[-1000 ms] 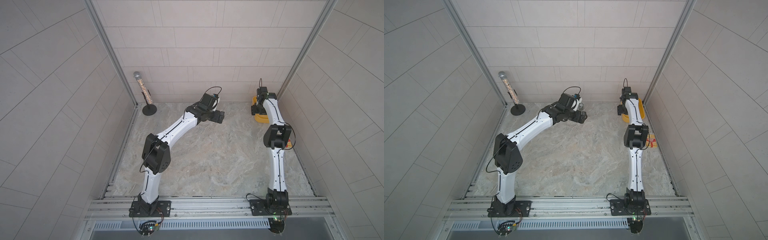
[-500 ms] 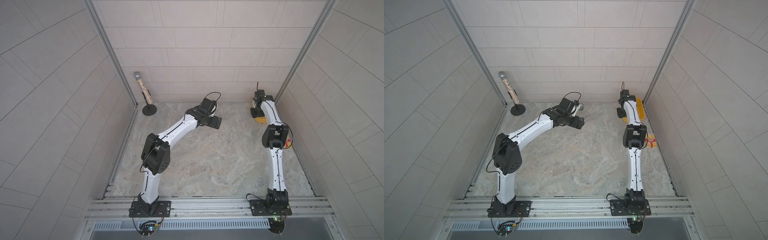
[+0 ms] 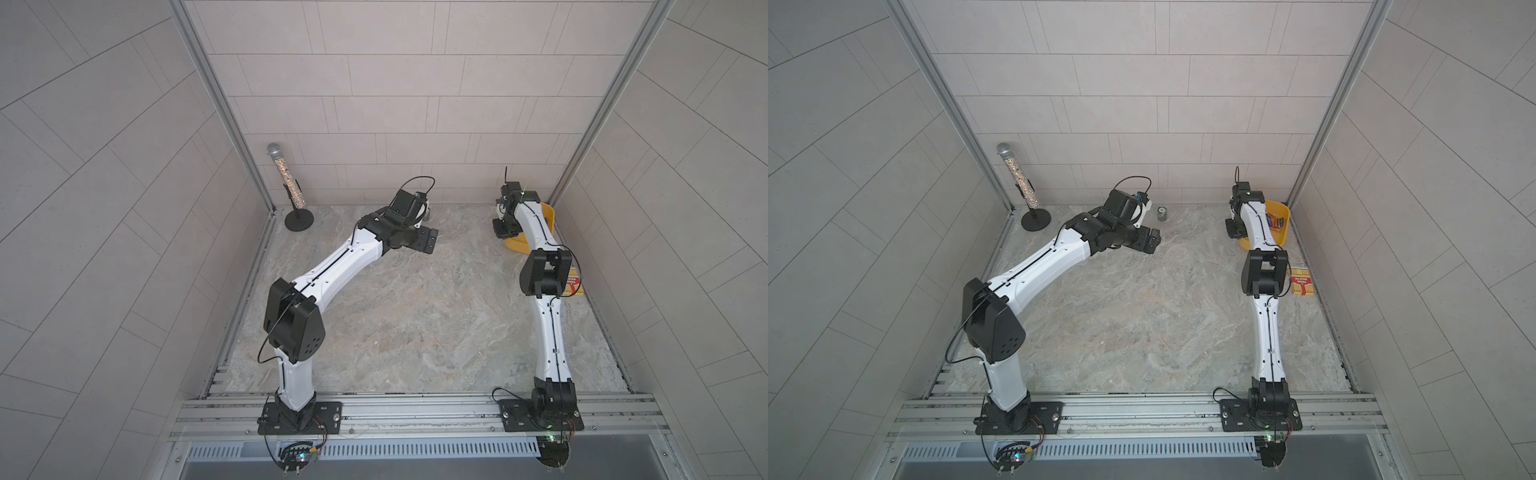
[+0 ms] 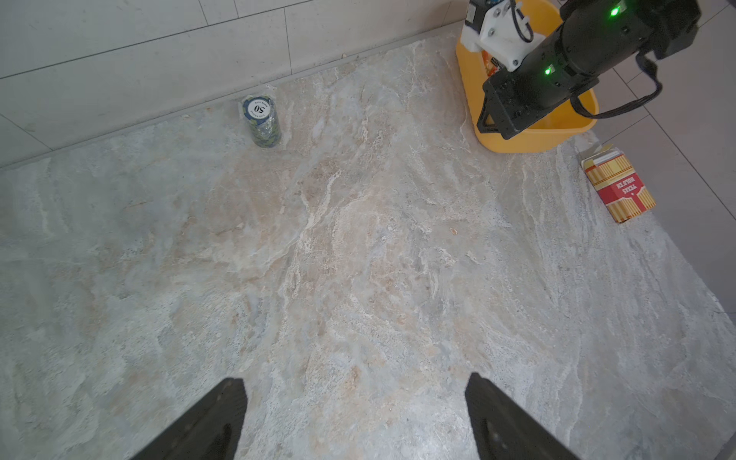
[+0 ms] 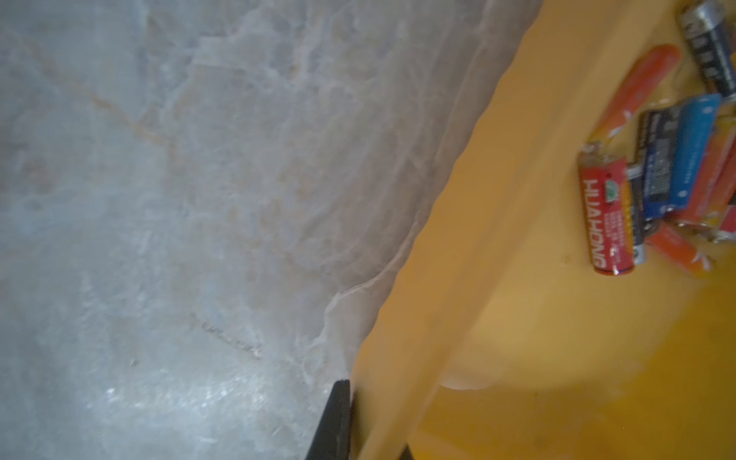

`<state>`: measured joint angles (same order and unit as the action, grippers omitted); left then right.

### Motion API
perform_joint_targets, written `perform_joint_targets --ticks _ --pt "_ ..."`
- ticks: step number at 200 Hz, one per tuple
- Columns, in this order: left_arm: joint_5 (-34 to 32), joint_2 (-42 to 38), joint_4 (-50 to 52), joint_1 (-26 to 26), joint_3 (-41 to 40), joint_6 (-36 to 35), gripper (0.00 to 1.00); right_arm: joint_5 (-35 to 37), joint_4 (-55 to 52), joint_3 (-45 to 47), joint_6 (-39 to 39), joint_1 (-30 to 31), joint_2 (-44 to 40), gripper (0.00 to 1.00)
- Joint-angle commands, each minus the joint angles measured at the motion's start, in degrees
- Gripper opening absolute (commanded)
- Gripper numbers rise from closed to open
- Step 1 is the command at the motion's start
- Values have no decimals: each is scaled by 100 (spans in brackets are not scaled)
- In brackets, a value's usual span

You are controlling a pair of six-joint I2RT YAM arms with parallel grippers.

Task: Take the batteries out of the storage box
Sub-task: Move the storage box to the center of the board.

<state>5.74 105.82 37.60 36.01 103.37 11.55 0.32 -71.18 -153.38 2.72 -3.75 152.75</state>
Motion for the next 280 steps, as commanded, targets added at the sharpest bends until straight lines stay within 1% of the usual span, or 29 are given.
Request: perform_joint_targets --ticks 1,17,32,38,48,61,71,83,88,102,121,133,146,158,170,183,199,234,245,261,280 --pt "-95 -456 684 -171 -242 -12 95 -509 -1183 137 -18 509 -565 0" --pt "150 -795 1129 -443 -540 -18 95 -554 -1650 342 -341 849 -813 0" --pt "408 -1187 1463 -773 -952 -143 95 -574 -1823 541 -727 1255 -1065 0" --pt "488 -1328 1578 -913 -1149 -249 95 -435 -1849 607 -861 1432 -1145 0" --pt "554 -1635 1746 -1163 -1487 -450 95 -130 -1911 811 -1302 1750 -1296 0" --pt "516 -2022 1817 -1466 -1999 -732 95 -77 -1804 1444 -1441 2159 -1614 0" --pt "511 -2277 1802 -1683 -2415 -927 94 120 -1608 2054 -1600 2484 -1923 0" --pt "465 -2534 1737 -1893 -2839 -1015 95 262 -1312 2865 -1803 2793 -2389 0" --pt "419 -2658 1631 -1924 -3029 -971 95 292 -1176 3203 -1903 2913 -2612 0" --pt "579 -2931 1300 -1944 -3458 -961 95 203 -791 4110 -2153 3168 -3246 0" --pt "458 -2987 999 -1949 -3897 -924 95 -147 -755 4797 -2460 3580 -3820 0" --pt "327 -2885 992 -1965 -3986 -932 95 -178 -1058 4858 -2784 3959 -3979 0" --pt "232 -2752 985 -1969 -4030 -978 94 -569 -1313 4803 -2968 4298 -4067 0" --pt "139 -2658 786 -1972 -4144 -990 90 -710 -1423 4696 -3102 4534 -4116 0" --pt "71 -2600 602 -1997 -4224 -1022 89 -856 -1250 4716 -3237 4631 -4182 0" --pt "-86 -2528 790 -2036 -4036 -1163 89 -947 -918 4801 -3435 4638 -4221 0" --pt "-246 -2584 725 -2143 -4086 -1165 89 -1108 -456 4863 -3543 4661 -4135 0" --pt "-300 -2842 564 -2229 -4315 -1089 90 -1021 8 4689 -3709 4919 -3683 0" --pt "-437 -2840 619 -2230 -4309 -1097 90 -968 126 4679 -3711 5024 -3570 0" --pt "-660 -2869 660 -2229 -4282 -1106 90 -725 293 4719 -3709 5157 -3457 0" --pt "-657 -2914 652 -2229 -4273 -1108 91 -416 798 5011 -3703 5259 -3469 0"
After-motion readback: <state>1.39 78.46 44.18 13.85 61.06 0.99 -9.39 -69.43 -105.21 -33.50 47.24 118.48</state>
